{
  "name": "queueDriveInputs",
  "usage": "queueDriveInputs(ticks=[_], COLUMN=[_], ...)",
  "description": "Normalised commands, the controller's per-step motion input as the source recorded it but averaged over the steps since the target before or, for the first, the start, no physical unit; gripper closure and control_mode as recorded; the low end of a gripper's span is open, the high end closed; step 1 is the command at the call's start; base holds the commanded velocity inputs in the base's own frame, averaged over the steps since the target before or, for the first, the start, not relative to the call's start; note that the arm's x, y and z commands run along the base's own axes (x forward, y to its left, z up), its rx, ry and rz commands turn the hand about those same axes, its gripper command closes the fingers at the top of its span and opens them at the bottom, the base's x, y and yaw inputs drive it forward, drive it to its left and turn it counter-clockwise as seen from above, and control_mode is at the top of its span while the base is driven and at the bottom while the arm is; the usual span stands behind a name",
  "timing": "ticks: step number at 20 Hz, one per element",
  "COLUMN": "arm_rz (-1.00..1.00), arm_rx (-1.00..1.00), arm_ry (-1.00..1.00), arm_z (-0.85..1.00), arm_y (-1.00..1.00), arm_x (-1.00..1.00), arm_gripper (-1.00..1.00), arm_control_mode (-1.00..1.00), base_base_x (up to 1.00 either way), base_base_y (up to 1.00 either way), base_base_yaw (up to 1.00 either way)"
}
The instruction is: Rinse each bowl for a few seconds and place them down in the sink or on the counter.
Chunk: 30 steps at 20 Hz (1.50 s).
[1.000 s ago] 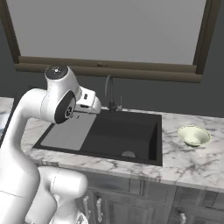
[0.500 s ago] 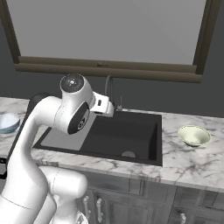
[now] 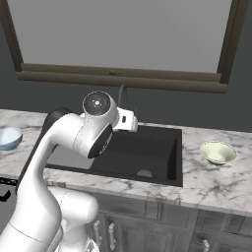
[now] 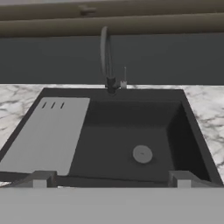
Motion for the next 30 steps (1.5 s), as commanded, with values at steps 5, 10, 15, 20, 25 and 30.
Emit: queueDriveInputs(ticks=[5, 10, 15, 20, 25, 30], arm_rz=[0.08, 0.09, 0.07, 0.05, 0.05, 0.04], arm_rx=[0.00, 0.00, 0.00, 0.00, 0.00, 0.00], arm_ry=[-0.14, -0.20, -0.21, -0.06, 0.00, 0.00], arm_z=[-0.04, -0.05, -0.07, -0.05, -0.02, -0.02], arm_y=[-0.12, -0.12, -0.08, -0.04, -0.08, -0.03], arm_x=[0.07, 0.09, 0.15, 0.33, 0.39, 0.32], arm_gripper=[-1.00, -1.00, -1.00, -1.00, -1.00, -1.00], arm_control_mode=[-1.00, -1.00, -1.00, -1.00, -1.00, -1.00], base_base_x=[0.00, 0.00, 0.00, 0.00, 0.00, 0.00], base_base_y=[0.00, 0.00, 0.00, 0.00, 0.00, 0.00], base_base_yaw=[0.00, 0.00, 0.00, 0.00, 0.00, 0.00])
